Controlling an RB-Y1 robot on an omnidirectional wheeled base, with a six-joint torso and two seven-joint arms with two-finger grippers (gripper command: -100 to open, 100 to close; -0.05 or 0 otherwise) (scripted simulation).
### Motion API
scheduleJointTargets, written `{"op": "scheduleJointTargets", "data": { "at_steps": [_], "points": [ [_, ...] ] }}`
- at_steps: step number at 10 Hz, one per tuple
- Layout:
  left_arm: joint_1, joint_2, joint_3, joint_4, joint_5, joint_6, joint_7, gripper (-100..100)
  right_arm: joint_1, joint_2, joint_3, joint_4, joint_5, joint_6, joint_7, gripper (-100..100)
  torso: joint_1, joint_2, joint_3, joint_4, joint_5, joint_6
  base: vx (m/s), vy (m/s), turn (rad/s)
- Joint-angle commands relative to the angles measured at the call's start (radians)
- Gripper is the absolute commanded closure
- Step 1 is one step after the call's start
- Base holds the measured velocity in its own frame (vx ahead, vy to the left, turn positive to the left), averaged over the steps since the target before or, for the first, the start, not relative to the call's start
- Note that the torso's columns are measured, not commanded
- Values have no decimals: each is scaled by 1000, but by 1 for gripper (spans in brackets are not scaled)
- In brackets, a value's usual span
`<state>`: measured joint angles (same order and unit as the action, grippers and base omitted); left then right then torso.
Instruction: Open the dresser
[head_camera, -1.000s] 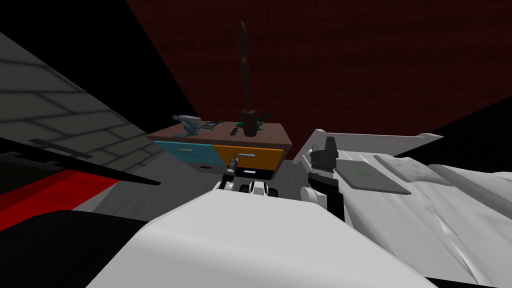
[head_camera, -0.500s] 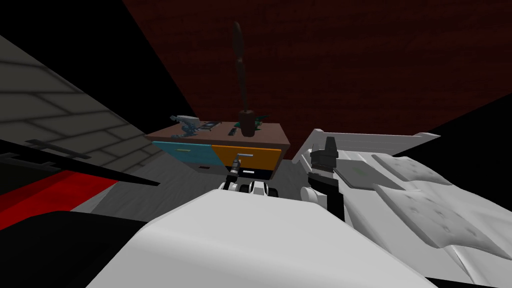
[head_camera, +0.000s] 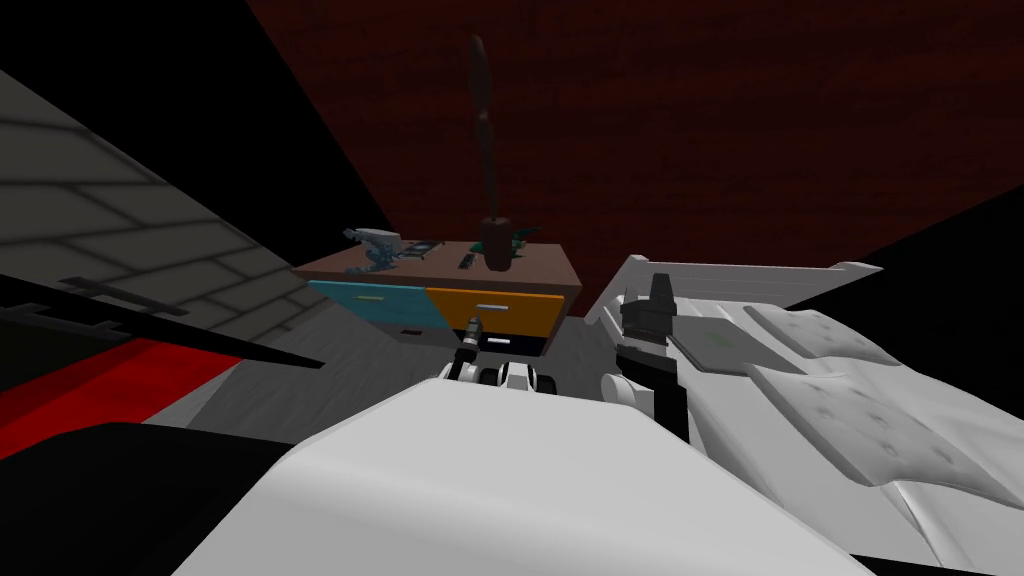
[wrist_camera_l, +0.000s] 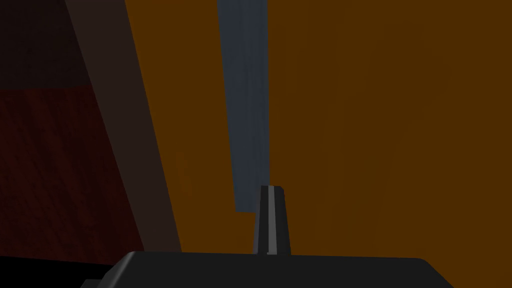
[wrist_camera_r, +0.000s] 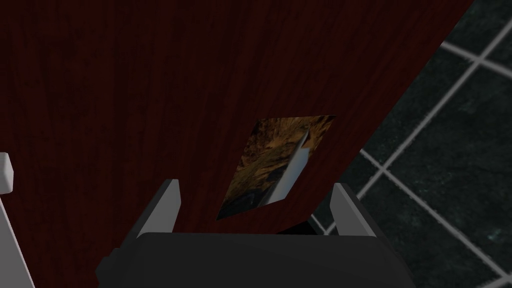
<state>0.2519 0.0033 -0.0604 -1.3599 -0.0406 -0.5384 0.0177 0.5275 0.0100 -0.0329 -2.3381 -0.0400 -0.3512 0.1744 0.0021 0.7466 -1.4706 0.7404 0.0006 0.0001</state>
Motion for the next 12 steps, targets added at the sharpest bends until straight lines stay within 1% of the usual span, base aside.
{"op": "scheduleJointTargets", "data": {
  "at_steps": [1, 2, 3, 4, 6, 8, 9, 10, 12],
  "points": [
    [-6, -35, -5, -3, -10, 10, -28, 100, 0, 0, 0, 0, 0, 0, 0, 0, -1, -2, -1, -1, 0, 0, -240, 57, 1],
    [-8, -50, -7, -5, -14, 15, -39, 100, 0, 0, 0, 0, 0, 0, 0, 0, -2, -5, -3, -1, -1, 0, -236, 45, -2],
    [-7, -39, -5, -5, -11, 12, -30, 100, 0, 0, 0, 0, 0, 0, 0, 0, -3, -8, -5, -2, -1, 0, -106, 17, -4],
    [-7, -3, -5, -4, -11, 16, -32, -100, 0, 0, 0, 0, 0, 0, 0, 0, -4, -16, -10, -4, -1, 0, -24, 2, -3],
    [-9, 49, -5, -1, -11, 18, -31, -100, 1, 0, 0, 0, 0, 0, 0, 0, -3, -16, -10, -5, -1, 0, 11, -4, 1],
    [-11, 92, -4, 5, -10, 22, -31, -100, 1, 0, 0, 0, 0, 0, 0, 0, -2, -9, -6, -3, -1, 0, 28, -5, 0],
    [-14, 122, -3, 12, -9, 27, -31, -100, 1, 0, 0, 0, 0, 0, 0, 0, -2, -8, -5, -2, 0, 0, 25, 2, -1],
    [-15, 133, -2, 16, -9, 29, -31, -100, 1, 0, 0, 0, 0, 0, 0, 0, -2, -7, -5, -2, 0, 0, 25, -1, -1],
    [-27, 167, 2, 37, -5, 49, -30, -100, 1, 0, 0, 0, 0, 0, 0, 0, -3, -9, -6, -3, -1, 0, 59, -8, -3]
  ]
}}
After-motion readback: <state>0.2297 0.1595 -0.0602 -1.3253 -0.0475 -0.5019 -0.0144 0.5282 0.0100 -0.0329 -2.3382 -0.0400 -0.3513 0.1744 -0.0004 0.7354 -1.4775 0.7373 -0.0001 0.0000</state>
